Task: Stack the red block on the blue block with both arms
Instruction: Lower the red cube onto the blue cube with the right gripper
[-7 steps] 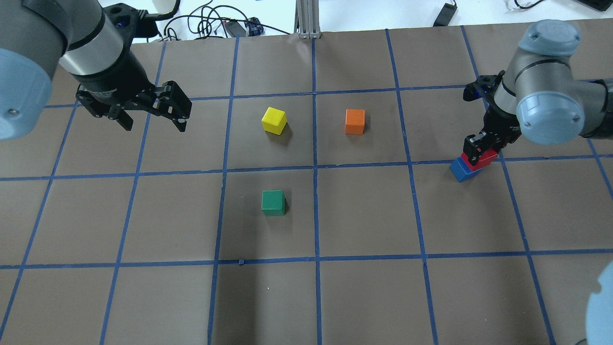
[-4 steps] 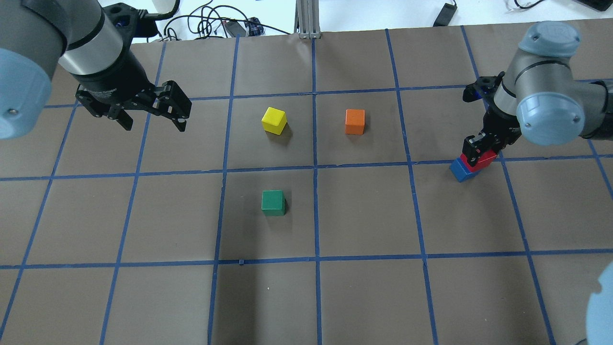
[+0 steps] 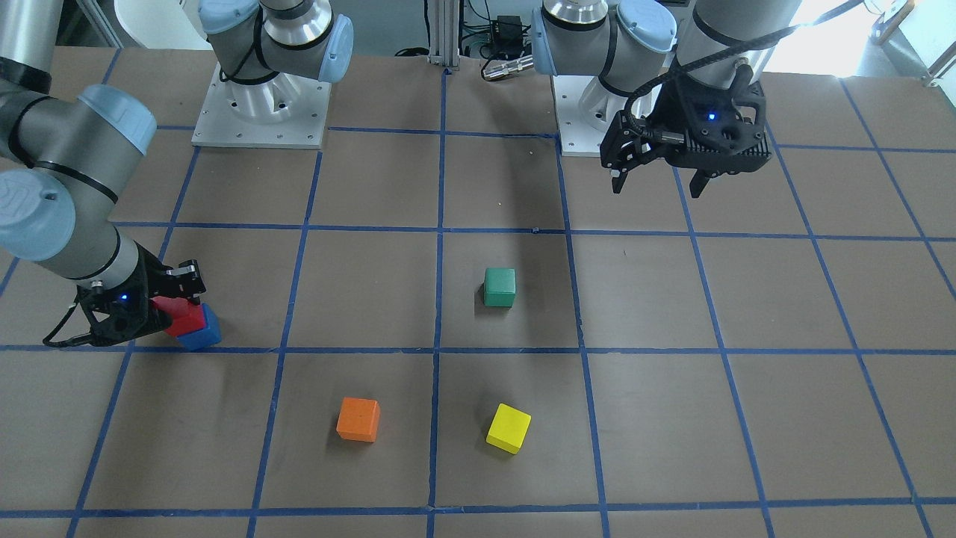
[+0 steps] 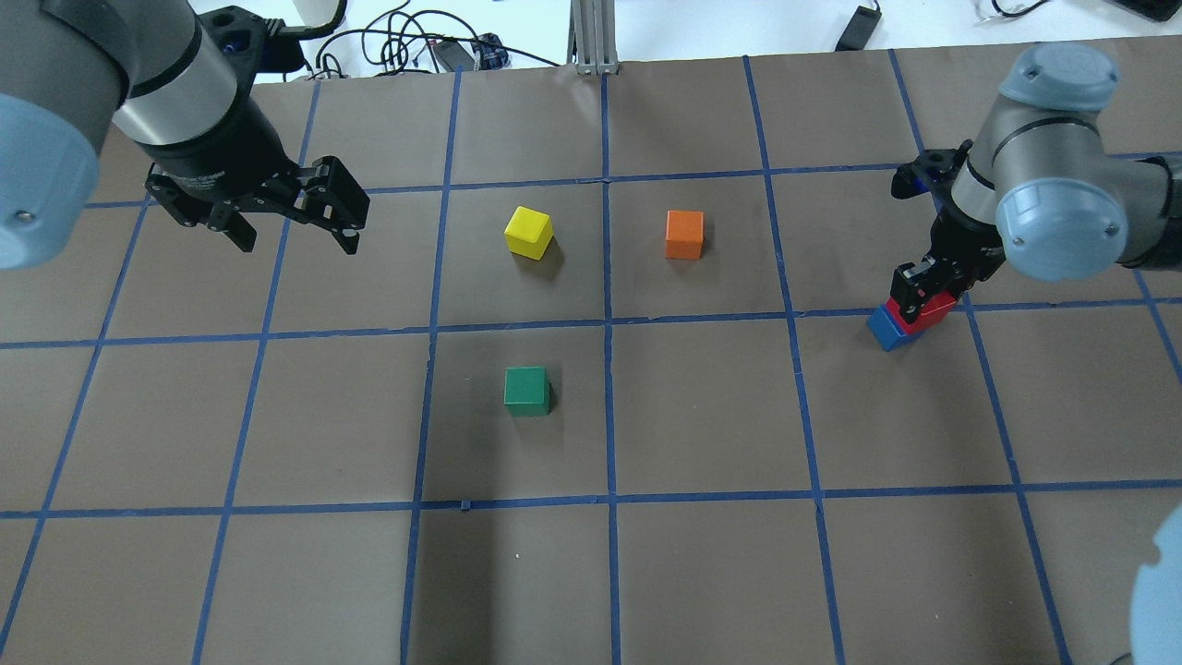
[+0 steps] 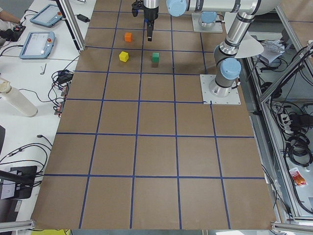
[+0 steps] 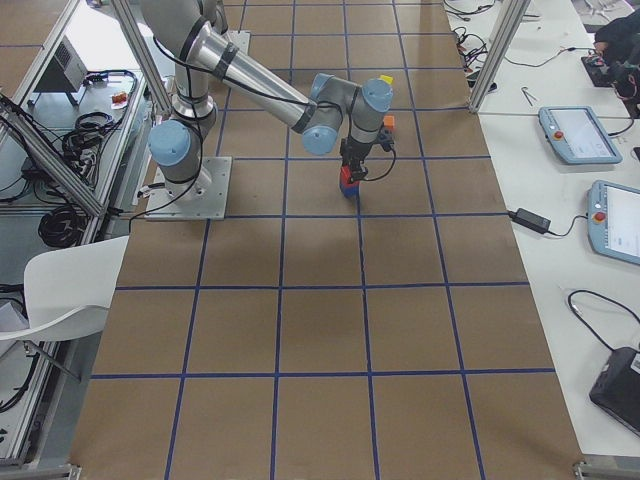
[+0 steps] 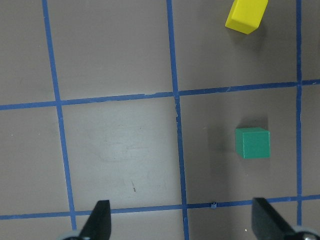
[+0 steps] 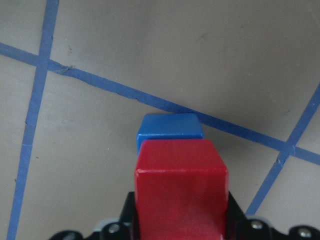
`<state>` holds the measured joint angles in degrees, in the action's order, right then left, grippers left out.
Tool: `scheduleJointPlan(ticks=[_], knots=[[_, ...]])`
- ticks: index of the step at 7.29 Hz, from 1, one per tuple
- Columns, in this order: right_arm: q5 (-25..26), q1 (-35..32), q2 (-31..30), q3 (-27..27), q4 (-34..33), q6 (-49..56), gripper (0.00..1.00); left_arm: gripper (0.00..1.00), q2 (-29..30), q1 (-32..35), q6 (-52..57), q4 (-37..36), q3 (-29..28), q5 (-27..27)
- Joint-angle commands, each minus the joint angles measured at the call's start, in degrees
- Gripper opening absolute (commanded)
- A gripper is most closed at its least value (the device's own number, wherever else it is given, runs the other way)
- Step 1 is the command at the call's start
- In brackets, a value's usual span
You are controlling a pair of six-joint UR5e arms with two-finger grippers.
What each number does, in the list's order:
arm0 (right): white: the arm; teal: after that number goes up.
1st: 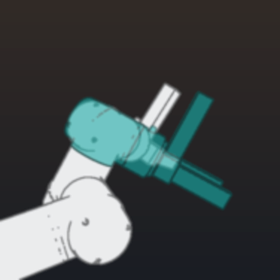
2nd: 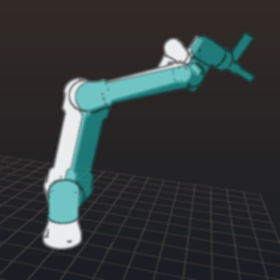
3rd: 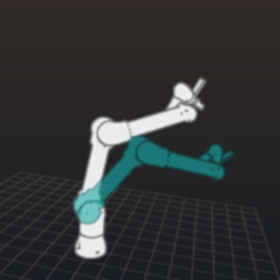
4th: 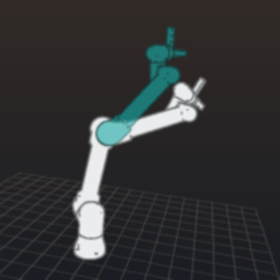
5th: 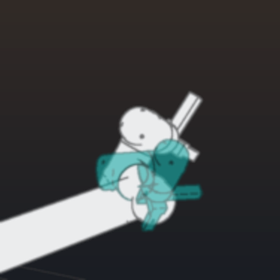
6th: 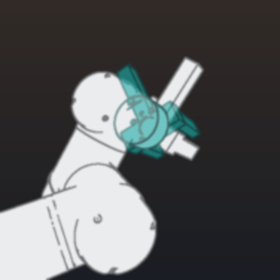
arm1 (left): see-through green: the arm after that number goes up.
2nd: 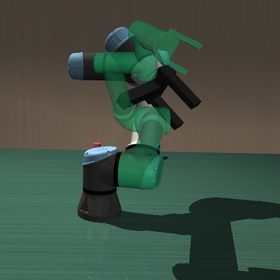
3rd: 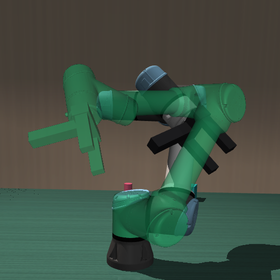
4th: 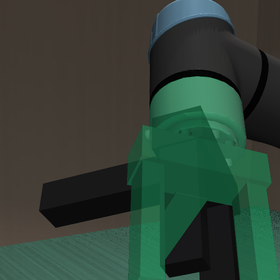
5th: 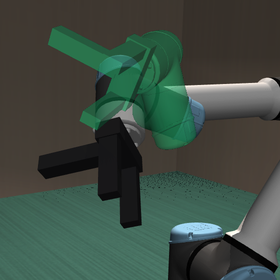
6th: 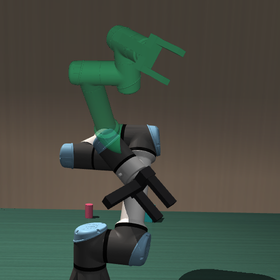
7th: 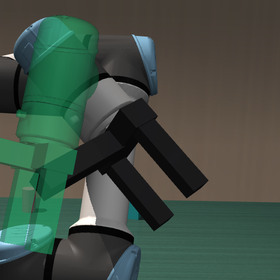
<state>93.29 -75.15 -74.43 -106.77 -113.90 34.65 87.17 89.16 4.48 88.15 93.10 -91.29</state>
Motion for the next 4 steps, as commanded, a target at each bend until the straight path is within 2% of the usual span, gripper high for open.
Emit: scheduleJointPlan(ticks=[1, 2, 3, 4], knots=[[-0.12, -0.09, 0.08, 0.07, -0.36, 0.33, 0.46, 1.00, 0.02, -0.04, 0.00, 0.00, -0.02, -0.03], [-0.12, 0.00, 0.25, 0.07, -0.44, 0.33, 0.65, 1.00, 0.02, 0.05, 0.00, 0.00, -0.02, 0.05], [-0.12, 0.00, 0.17, 0.07, -0.44, -0.02, 0.78, 1.00, 0.02, -0.04, 0.00, 0.00, -0.11, -0.03], [-0.12, 0.00, 0.25, 0.16, -0.44, -0.11, 0.95, 1.00, 0.02, -0.04, 0.00, 0.00, -0.11, 0.05]])
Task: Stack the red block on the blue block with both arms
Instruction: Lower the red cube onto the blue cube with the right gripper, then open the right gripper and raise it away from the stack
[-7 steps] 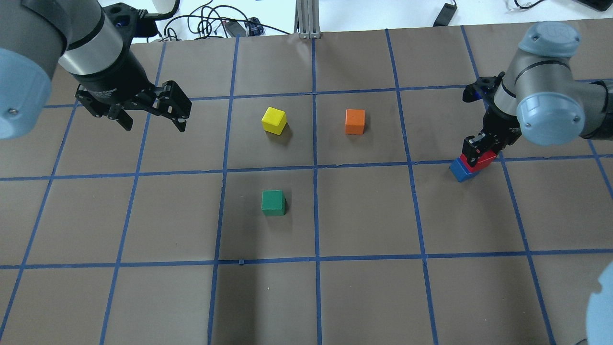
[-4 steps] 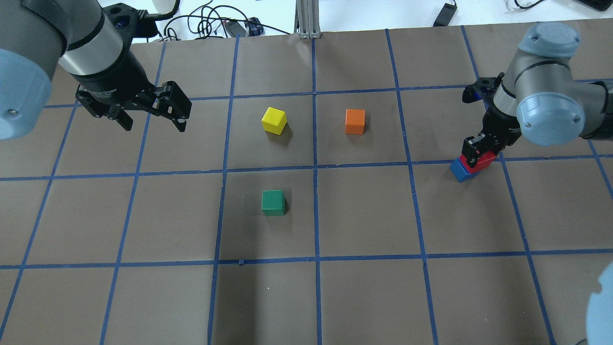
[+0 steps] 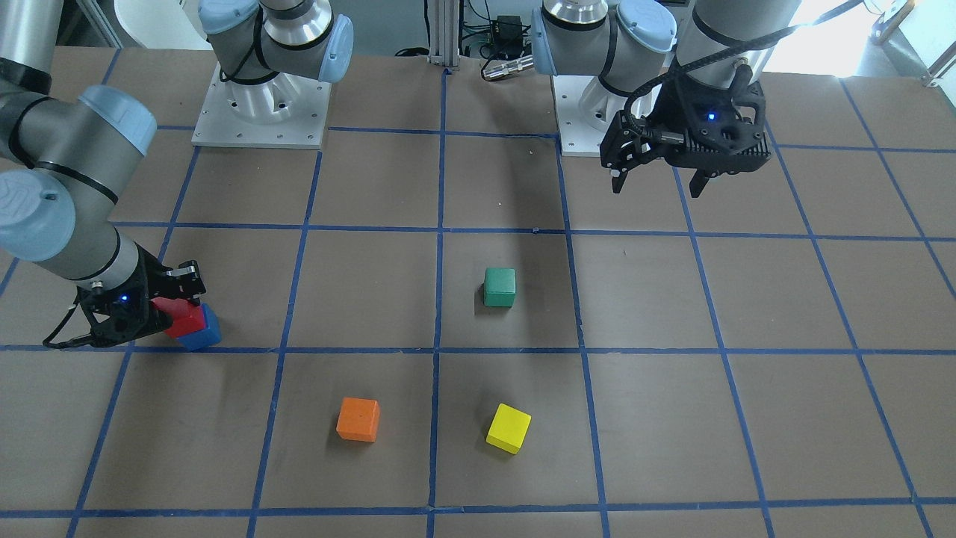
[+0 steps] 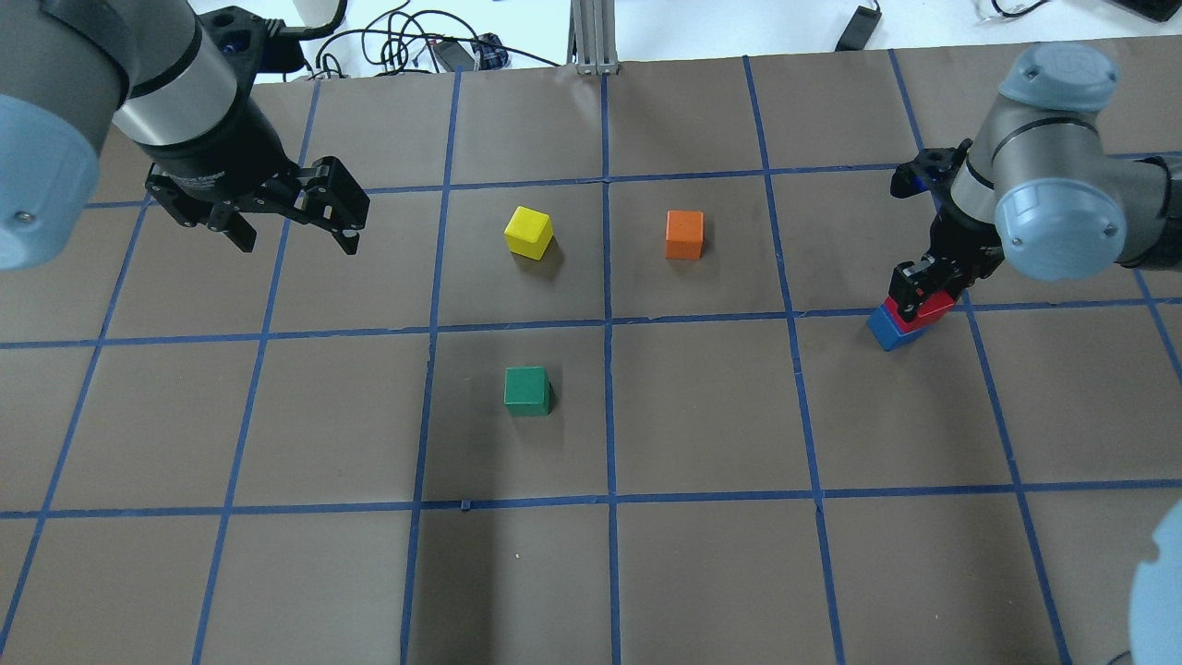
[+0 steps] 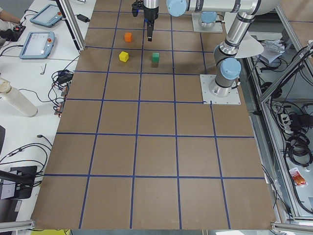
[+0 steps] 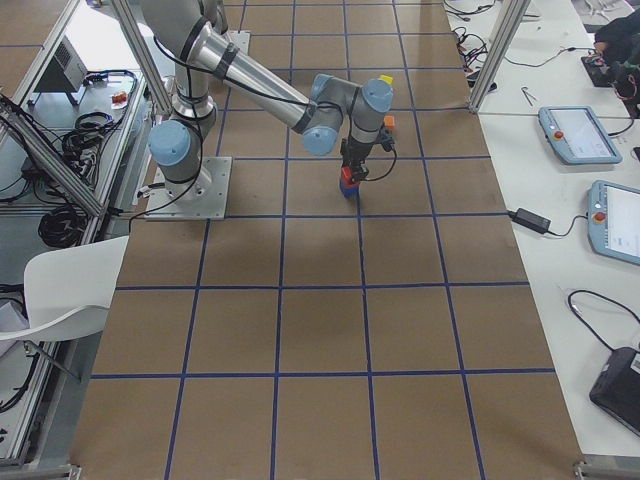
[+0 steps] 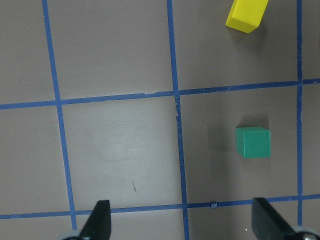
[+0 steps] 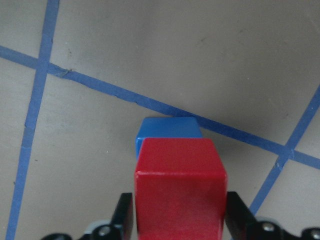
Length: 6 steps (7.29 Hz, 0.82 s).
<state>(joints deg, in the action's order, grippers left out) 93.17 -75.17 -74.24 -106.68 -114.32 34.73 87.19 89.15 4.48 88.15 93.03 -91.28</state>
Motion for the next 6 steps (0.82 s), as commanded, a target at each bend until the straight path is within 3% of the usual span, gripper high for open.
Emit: scheduleJointPlan(ticks=[1, 3, 6], knots=[[0.17, -0.07, -0.28, 0.51, 0.15, -0.45, 0.99, 1.00, 0.00, 0.06, 0.00, 0.00, -0.04, 0.05], [0.52, -0.24, -2.29, 3.83, 3.38, -0.80, 1.00, 1.00, 0.00, -0.03, 0.00, 0.00, -0.04, 0.05], [0.17, -0.68, -8.88, 15.94, 25.22, -7.98, 1.00, 1.00, 0.00, -0.03, 0.09, 0.00, -0.12, -0.13]])
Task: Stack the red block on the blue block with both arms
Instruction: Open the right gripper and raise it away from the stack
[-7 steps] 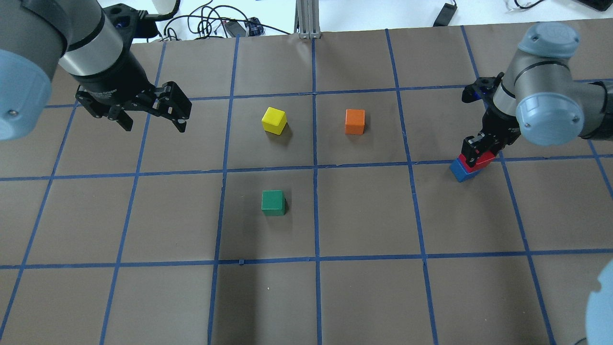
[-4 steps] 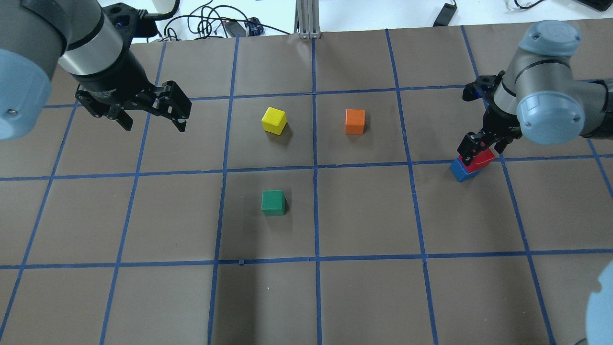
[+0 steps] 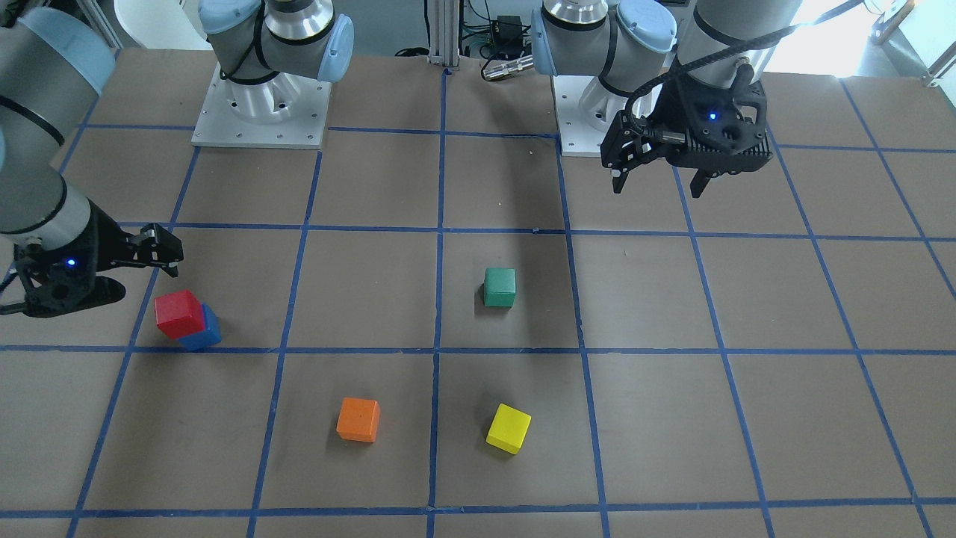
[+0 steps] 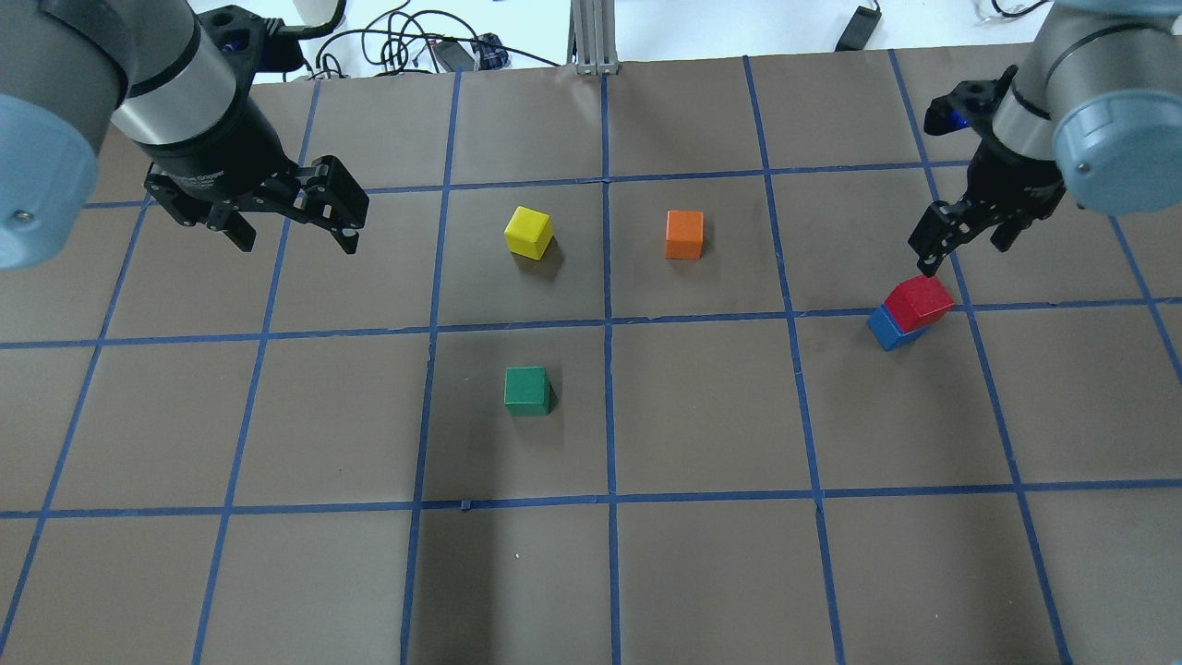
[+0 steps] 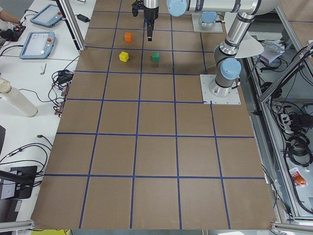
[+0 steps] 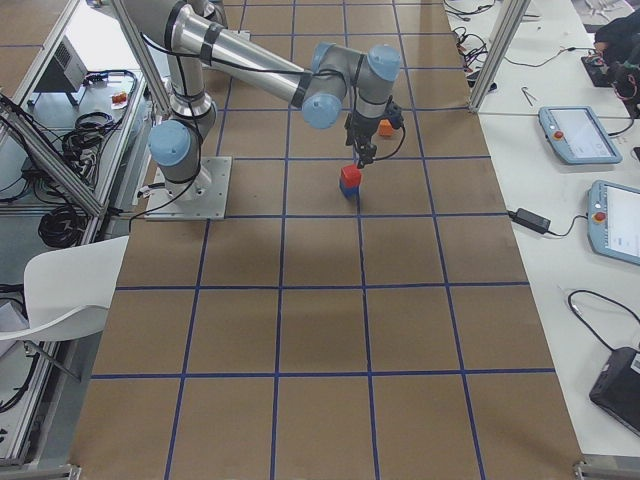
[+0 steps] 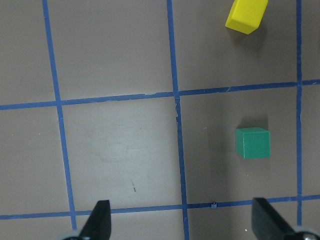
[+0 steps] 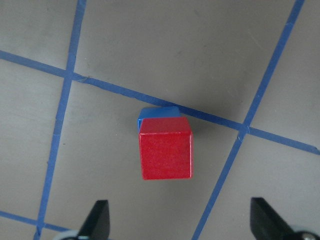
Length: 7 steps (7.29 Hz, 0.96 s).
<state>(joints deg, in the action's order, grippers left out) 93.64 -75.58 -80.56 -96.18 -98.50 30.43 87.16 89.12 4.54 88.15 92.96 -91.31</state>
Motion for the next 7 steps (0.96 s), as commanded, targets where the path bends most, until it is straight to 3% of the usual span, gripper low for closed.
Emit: scheduleJointPlan(ticks=[1, 2, 4, 7], knots=[[-0.39, -1.49, -3.02, 9.04, 14.25, -8.15, 1.00, 1.00, 0.03, 0.00, 0.12, 0.00, -0.06, 0.08], [-0.56, -5.59, -3.29, 12.39, 17.52, -15.24, 1.00, 1.00, 0.03, 0.00, 0.12, -0.09, -0.06, -0.01], [-0.65, -14.48, -3.38, 13.48, 18.26, -23.88, 1.00, 1.00, 0.03, 0.00, 0.21, 0.00, -0.06, -0.36], [-0.74, -18.47, -3.29, 13.65, 18.17, -28.41, 1.00, 1.00, 0.03, 0.00, 0.21, 0.00, 0.03, -0.36]])
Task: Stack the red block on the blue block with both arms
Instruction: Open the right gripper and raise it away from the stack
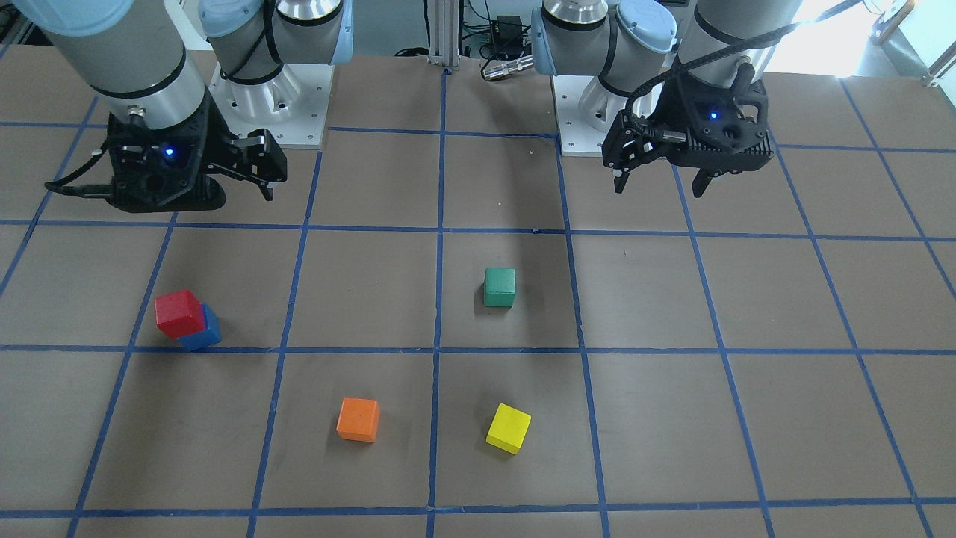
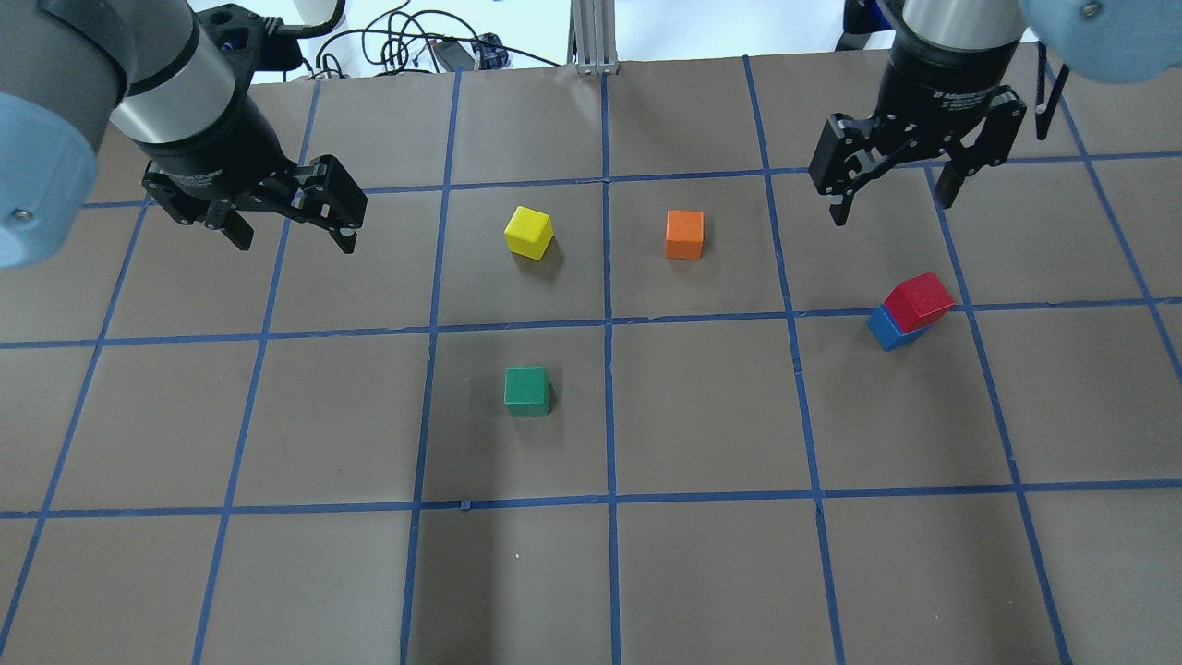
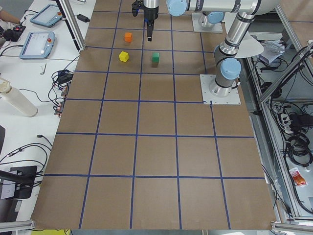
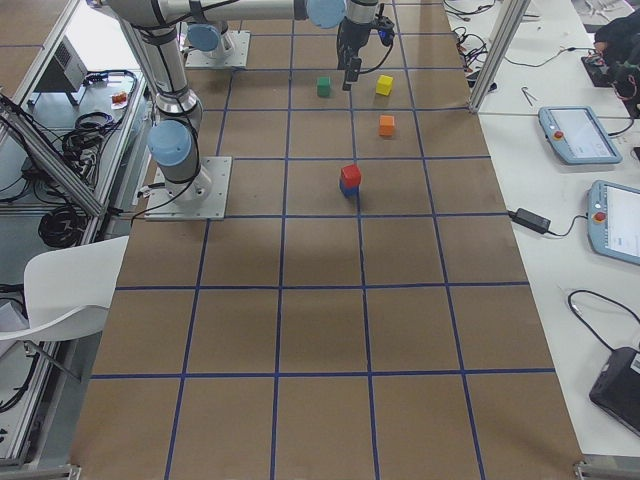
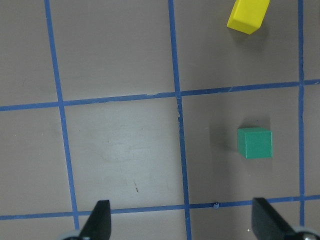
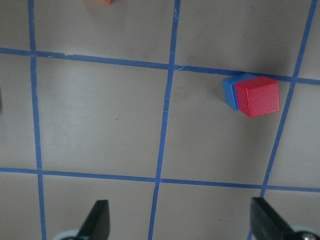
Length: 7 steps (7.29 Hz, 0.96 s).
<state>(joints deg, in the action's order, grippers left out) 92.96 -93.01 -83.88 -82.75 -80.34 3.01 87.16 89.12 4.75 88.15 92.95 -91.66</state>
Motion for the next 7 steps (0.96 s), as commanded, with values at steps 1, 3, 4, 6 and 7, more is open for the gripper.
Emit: scheduleJointPlan(ticks=[1, 3, 4, 6, 7], knots=[[-0.40, -0.51, 0.03, 0.13, 0.09, -0.98, 1.00, 1.00, -0.15, 0.00, 0.00, 0.00, 0.56, -0.09], [-3.22, -0.15, -0.32, 0.13, 0.01, -1.07, 1.00, 1.00, 0.03, 0.00, 0.09, 0.00, 0.04, -0.18], [-2.79, 1.15, -0.76, 0.04, 0.09, -1.07, 1.00, 1.00, 0.11, 0.00, 0.00, 0.00, -0.05, -0.10], [-2.96, 3.10, -1.73, -0.57, 0.36, -1.16, 1.00, 1.00, -0.06, 0.00, 0.09, 0.00, 0.04, -0.10], [-2.96, 3.10, -1.73, -0.57, 0.36, -1.16, 1.00, 1.00, -0.15, 0.00, 0.09, 0.00, 0.12, -0.10]])
